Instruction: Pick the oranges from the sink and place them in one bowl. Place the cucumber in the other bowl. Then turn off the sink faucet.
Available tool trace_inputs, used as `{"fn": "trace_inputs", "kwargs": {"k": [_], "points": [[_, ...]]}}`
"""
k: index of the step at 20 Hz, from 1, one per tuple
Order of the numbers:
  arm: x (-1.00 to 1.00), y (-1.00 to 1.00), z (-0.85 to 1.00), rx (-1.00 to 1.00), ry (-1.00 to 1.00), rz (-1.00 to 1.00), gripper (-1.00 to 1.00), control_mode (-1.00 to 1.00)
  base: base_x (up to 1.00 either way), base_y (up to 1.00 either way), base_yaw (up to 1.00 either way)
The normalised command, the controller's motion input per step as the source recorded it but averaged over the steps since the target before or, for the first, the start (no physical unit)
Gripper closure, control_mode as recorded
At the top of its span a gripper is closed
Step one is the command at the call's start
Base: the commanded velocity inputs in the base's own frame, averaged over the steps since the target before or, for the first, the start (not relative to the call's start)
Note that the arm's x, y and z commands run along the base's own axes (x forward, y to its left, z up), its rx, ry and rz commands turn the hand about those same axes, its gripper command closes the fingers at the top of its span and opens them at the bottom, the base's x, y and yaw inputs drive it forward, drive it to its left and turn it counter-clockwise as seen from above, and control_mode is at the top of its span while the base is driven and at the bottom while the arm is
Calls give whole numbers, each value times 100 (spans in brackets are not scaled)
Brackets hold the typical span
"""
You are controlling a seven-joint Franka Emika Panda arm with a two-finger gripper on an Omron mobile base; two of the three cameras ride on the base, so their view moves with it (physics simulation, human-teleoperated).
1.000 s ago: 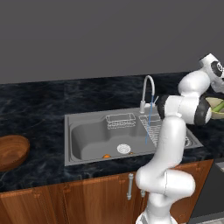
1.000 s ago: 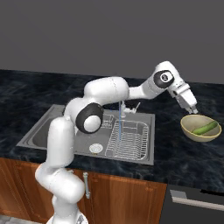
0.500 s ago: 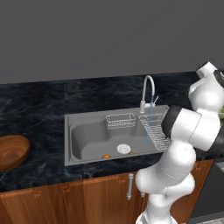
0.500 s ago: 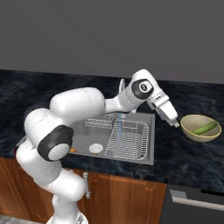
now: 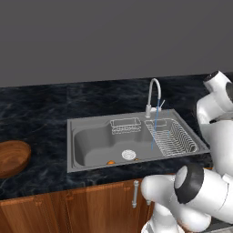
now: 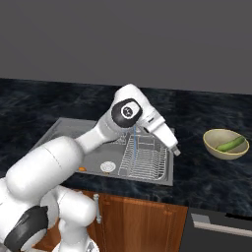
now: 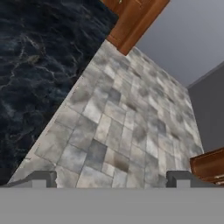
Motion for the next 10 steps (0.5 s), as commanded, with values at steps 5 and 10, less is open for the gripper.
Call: {"fn": "trace_inputs", "kwargs": {"k": [5, 10], "points": [[-49, 78, 39, 13, 19, 14, -100, -100, 0, 0, 0], [-39, 83, 32, 17, 25, 19, -100, -100, 0, 0, 0]]}}
